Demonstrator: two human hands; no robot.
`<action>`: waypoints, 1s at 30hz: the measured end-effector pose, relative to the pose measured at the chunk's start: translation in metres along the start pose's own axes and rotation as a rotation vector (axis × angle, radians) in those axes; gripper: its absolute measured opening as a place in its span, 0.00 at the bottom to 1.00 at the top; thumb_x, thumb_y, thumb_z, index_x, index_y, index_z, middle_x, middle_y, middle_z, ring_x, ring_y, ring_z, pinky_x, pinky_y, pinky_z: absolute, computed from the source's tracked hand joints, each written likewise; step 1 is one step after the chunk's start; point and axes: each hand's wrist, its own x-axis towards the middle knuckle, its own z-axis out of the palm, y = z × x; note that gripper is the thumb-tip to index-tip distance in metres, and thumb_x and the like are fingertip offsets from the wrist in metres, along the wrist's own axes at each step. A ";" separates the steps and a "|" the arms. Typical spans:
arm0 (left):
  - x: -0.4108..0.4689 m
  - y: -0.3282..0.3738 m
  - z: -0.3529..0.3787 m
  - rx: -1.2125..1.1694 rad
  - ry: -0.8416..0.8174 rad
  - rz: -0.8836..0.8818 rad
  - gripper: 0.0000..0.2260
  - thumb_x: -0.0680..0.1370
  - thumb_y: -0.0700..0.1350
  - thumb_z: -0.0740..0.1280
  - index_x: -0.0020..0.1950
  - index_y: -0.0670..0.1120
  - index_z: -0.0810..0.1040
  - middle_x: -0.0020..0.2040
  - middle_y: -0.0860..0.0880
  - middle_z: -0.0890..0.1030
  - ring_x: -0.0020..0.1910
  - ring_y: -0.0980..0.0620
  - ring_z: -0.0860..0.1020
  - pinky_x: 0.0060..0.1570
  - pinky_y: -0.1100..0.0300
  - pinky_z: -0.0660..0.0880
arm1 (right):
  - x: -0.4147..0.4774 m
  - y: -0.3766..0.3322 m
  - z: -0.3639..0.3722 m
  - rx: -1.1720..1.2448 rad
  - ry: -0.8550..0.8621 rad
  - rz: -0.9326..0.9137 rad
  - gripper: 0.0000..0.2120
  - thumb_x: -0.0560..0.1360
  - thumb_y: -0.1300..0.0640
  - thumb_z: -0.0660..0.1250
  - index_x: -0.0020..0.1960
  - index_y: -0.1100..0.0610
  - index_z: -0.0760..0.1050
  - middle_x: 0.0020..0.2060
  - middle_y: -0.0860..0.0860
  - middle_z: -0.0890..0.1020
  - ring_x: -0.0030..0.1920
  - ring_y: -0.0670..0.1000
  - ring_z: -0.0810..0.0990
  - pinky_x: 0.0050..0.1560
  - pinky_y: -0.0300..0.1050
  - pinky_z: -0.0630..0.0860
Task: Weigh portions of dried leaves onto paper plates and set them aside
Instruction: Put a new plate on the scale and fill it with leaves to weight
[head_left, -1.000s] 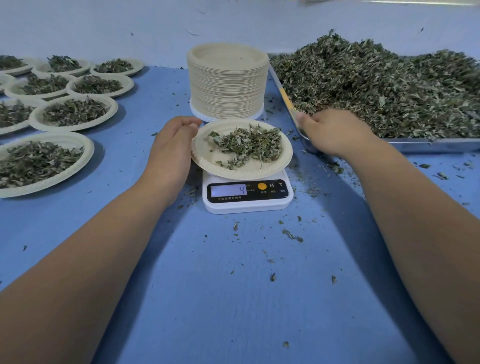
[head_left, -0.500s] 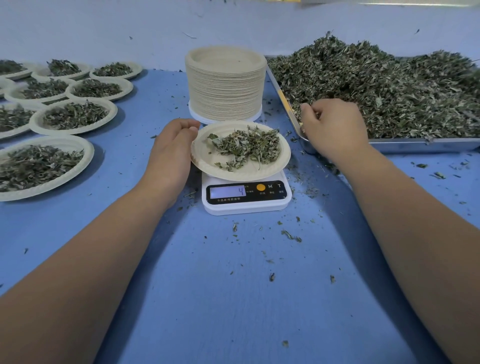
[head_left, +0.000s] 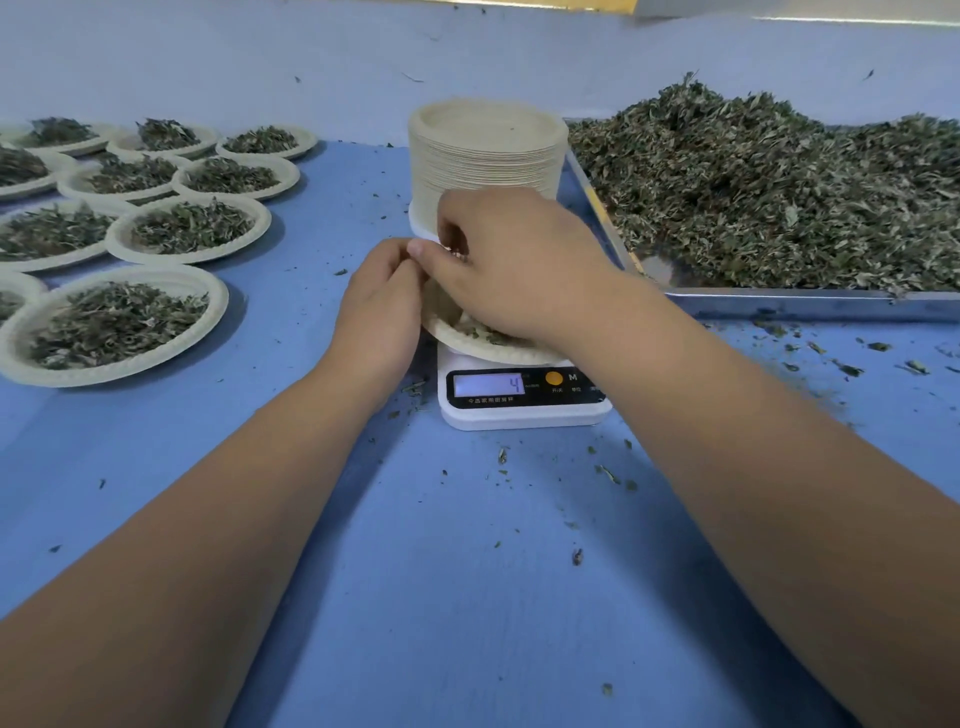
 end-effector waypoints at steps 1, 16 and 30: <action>0.000 -0.001 0.000 0.001 -0.007 0.007 0.17 0.74 0.51 0.56 0.54 0.53 0.82 0.51 0.56 0.84 0.52 0.59 0.81 0.51 0.59 0.76 | 0.000 0.000 0.002 -0.037 0.000 -0.015 0.18 0.81 0.39 0.56 0.52 0.53 0.75 0.45 0.48 0.80 0.49 0.54 0.77 0.41 0.47 0.66; -0.005 0.001 0.002 -0.057 -0.066 0.017 0.12 0.72 0.52 0.65 0.55 0.57 0.79 0.52 0.59 0.82 0.46 0.67 0.80 0.48 0.67 0.73 | -0.045 0.034 -0.028 0.078 0.133 -0.031 0.08 0.79 0.47 0.65 0.52 0.50 0.79 0.39 0.39 0.77 0.39 0.44 0.71 0.43 0.46 0.73; -0.010 -0.001 -0.003 0.068 -0.127 0.155 0.14 0.74 0.58 0.68 0.59 0.64 0.76 0.67 0.63 0.74 0.67 0.72 0.69 0.61 0.67 0.67 | -0.071 0.061 -0.028 0.223 0.171 0.047 0.09 0.79 0.52 0.67 0.57 0.53 0.81 0.48 0.46 0.80 0.53 0.49 0.77 0.50 0.45 0.72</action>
